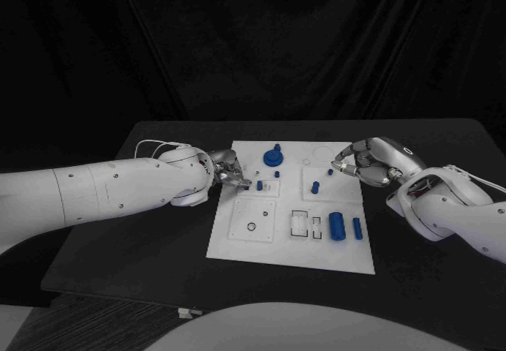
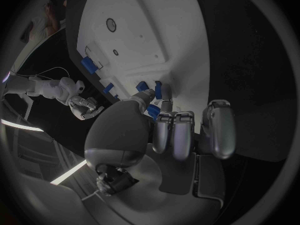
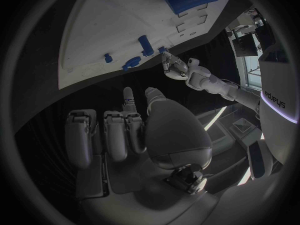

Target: Assemble the parts on the task board

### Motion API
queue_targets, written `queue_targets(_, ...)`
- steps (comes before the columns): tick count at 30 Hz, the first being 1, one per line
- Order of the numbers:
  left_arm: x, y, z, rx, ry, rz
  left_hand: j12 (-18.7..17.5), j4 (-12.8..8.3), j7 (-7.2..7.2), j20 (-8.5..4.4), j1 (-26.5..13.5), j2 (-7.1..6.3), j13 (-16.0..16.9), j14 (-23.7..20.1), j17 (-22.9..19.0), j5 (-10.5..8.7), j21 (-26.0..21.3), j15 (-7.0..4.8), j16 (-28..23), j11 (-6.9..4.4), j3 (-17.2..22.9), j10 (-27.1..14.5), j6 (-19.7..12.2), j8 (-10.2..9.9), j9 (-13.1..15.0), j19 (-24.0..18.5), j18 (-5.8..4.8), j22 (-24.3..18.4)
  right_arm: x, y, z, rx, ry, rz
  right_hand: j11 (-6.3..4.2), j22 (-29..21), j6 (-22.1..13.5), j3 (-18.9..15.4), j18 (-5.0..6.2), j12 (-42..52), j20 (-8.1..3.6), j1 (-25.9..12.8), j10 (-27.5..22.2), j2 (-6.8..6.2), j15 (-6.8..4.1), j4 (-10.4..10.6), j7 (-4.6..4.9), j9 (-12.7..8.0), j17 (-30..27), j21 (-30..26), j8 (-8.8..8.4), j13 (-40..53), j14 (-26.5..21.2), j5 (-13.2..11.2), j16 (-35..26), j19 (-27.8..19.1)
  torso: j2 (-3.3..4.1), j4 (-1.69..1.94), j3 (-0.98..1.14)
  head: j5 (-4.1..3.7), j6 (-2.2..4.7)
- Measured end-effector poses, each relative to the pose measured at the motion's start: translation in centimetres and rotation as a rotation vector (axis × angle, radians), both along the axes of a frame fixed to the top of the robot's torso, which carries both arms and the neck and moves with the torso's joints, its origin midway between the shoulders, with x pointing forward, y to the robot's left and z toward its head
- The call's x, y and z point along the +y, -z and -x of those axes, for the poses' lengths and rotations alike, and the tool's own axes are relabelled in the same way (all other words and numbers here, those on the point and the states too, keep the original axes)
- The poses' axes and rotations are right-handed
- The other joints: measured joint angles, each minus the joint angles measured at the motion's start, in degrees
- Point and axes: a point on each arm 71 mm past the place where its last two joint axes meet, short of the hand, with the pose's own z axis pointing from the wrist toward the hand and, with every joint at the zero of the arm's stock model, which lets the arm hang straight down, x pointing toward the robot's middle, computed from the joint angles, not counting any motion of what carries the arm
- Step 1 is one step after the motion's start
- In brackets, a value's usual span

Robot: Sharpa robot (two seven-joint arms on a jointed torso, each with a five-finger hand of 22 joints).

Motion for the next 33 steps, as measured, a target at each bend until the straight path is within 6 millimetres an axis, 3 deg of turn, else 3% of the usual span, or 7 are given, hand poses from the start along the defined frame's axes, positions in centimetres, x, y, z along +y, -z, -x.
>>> queue_targets(3, 0.01, 0.03, 0.01, 0.002, 0.001, -0.001, 0.0, 0.4, 0.00, 0.00, -0.7, -0.70, 0.0, 0.0, 0.0, -1.35, 0.0, 0.00, 0.0, 0.00, -0.4, 0.0, 0.0, 0.0, 0.0, 0.0, 0.00, 0.0, 0.00, 0.00, 0.00, 0.000, 0.000, 0.000, 0.00, 0.0, 0.0, 0.0, 0.00, 0.0, 0.00, 0.0, 0.0, 0.00, 0.00, 0.0, 0.00, 0.0, 0.0, 0.0, 0.00, 0.0, 0.0, 0.0, 0.0, 0.0, 0.00, 0.00, 0.00, 0.00, 0.00)
queue_targets(8, 0.05, 0.11, 0.05, 0.008, 0.003, -0.004, 0.0, 1.0, 0.00, 0.00, -1.3, -0.22, 0.0, 0.0, 0.0, -3.95, 0.0, 0.00, 0.0, 0.01, -1.0, 0.0, 0.0, 0.0, -0.1, 0.0, 0.00, 0.0, 0.00, 0.01, 0.01, 0.000, 0.000, 0.000, 0.00, 0.0, 0.0, 0.0, 0.00, 0.0, 0.00, 0.5, 0.0, -0.36, 0.00, 0.0, 0.00, 0.0, 0.0, 0.0, 0.00, 0.0, 0.0, 0.0, 0.0, 0.0, 0.00, 0.00, 0.00, 0.03, 0.00)
queue_targets(12, 0.11, 0.15, 0.06, 0.013, 0.005, -0.007, 0.0, 2.0, 0.00, 0.01, -1.9, 0.33, 0.0, 0.0, 0.0, -5.48, 0.0, 0.01, 0.0, 0.02, -2.0, 0.0, 0.0, 0.0, -0.3, 0.0, 0.00, 0.0, 0.03, 0.01, 0.01, 0.000, -0.001, 0.000, 0.00, 0.0, 0.0, 0.0, 0.00, 0.0, 0.00, 1.3, 0.0, 0.38, 0.00, 0.0, 0.00, 0.0, 0.0, 0.0, 0.00, 0.0, 0.0, 0.9, 0.0, 0.0, -0.01, 0.00, 0.00, 0.07, 0.00)
queue_targets(14, 0.15, 0.17, 0.07, 0.015, 0.005, -0.008, 0.0, 2.0, 0.00, 0.01, -2.9, -0.29, 0.0, 0.0, 0.0, -5.49, 0.0, 0.01, 0.0, 0.02, -2.1, 0.0, 0.0, 0.0, -0.3, 0.0, 0.00, 0.0, 0.04, 0.02, 0.00, 0.000, -0.001, 0.000, 0.00, 0.0, 0.0, 0.0, 0.00, 0.0, 0.00, 1.3, 0.0, 0.38, 0.00, 0.0, 0.00, 0.0, 0.0, 0.0, -0.02, 0.0, 0.0, 0.9, 0.0, 0.0, -0.01, 0.00, 0.00, 0.08, 0.00)
queue_targets(15, 0.17, 0.18, 0.08, 0.016, 0.005, -0.009, 0.0, 3.4, 0.00, 0.01, -2.9, -0.29, 0.0, 0.0, 0.0, -5.49, 0.0, 0.01, 0.0, 0.02, -3.4, 0.0, 0.0, 0.0, -0.4, 0.0, 0.00, 0.0, 0.05, 0.02, 0.00, 0.000, -0.001, 0.000, 0.00, 0.0, 0.0, 0.0, -0.01, 0.0, 0.00, 1.3, 0.0, 0.38, 0.00, 0.0, 0.00, 0.0, 0.0, 0.0, -0.11, 0.0, 0.0, 0.9, 0.0, 0.0, -0.01, 0.00, 0.00, 0.09, 0.00)
queue_targets(24, 0.31, 0.22, 0.09, 0.019, 0.004, -0.011, 0.0, 6.1, 0.01, 0.01, -5.1, 0.09, 0.0, 0.0, 0.0, -5.43, 0.0, 0.01, 0.0, 0.03, -6.1, 0.0, 0.0, 0.0, -0.6, 0.0, 0.00, 0.0, 0.03, 0.06, -0.03, 0.001, 0.000, 0.000, 0.00, 0.0, 0.0, 0.0, -0.01, 0.0, 0.00, 1.8, 0.0, -0.14, 0.00, 0.0, 0.00, 0.0, 0.0, 0.0, -0.11, 0.0, 0.0, 2.7, 0.0, 0.0, -0.01, 0.00, 0.00, 0.18, 0.00)
queue_targets(33, 0.24, 0.15, 0.03, 0.006, 0.011, 0.001, 0.0, 6.1, -0.28, 0.01, -6.2, 1.22, 0.0, 0.0, 0.0, -4.26, 0.0, 0.01, 0.0, 0.01, -6.1, 0.0, 1.5, 0.1, -0.4, 0.0, 0.01, 0.0, -0.01, 0.08, -0.09, 0.000, 0.002, 0.002, 0.00, 0.0, 0.0, 0.7, 0.00, 0.0, 0.00, 1.8, 0.0, -0.14, 0.00, -0.7, 0.00, 0.0, 0.0, 0.0, -0.22, 0.0, 0.0, 2.7, 0.0, 0.0, -0.01, 0.01, 0.01, 0.13, 0.00)
